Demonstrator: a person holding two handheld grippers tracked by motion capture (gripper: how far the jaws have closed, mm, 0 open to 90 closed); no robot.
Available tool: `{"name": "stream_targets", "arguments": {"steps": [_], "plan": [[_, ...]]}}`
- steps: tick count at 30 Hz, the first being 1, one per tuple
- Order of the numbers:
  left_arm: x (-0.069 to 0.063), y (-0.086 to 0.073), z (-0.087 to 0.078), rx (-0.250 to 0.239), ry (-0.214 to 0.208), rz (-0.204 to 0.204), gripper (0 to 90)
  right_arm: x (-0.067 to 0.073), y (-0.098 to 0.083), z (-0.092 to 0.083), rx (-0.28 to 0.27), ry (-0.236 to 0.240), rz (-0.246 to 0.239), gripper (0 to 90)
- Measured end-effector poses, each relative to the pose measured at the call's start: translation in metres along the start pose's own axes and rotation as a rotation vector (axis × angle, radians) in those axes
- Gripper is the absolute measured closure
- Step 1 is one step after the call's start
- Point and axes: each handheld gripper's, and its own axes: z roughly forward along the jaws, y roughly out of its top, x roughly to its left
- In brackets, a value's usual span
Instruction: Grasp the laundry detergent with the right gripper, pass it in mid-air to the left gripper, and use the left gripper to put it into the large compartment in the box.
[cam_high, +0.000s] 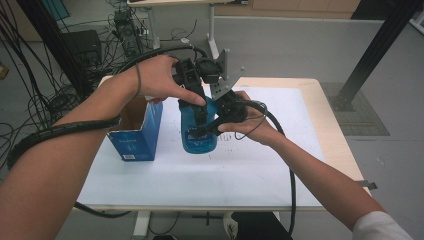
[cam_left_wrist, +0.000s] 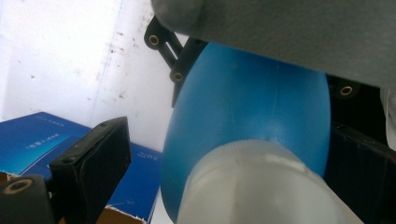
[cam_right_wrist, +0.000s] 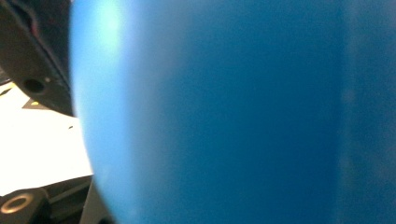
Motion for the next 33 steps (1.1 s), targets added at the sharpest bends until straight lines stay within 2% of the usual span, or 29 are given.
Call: {"name": "stream_targets", "arguments": {"steps": [20, 27, 33], "plan": [[0.0000, -0.0001, -0.0003, 0.003, 0.006, 0.002, 8.2, 0.0001, 0.0001, 0.0004, -0.001, 0.000, -0.003, 44.2], [-0.0002, 0.0001, -0.0003, 0.000, 0.003, 0.010, 12.5, 0.0002, 0.0000, 0.0007, 0.001, 0.001, -0.005, 44.1], [-0.0009, 0.0011, 0.0022, 0.004, 0.001, 0.019, 20.5, 0.0014, -0.0001, -0.0003, 0.003, 0.008, 0.007, 44.2]]}}
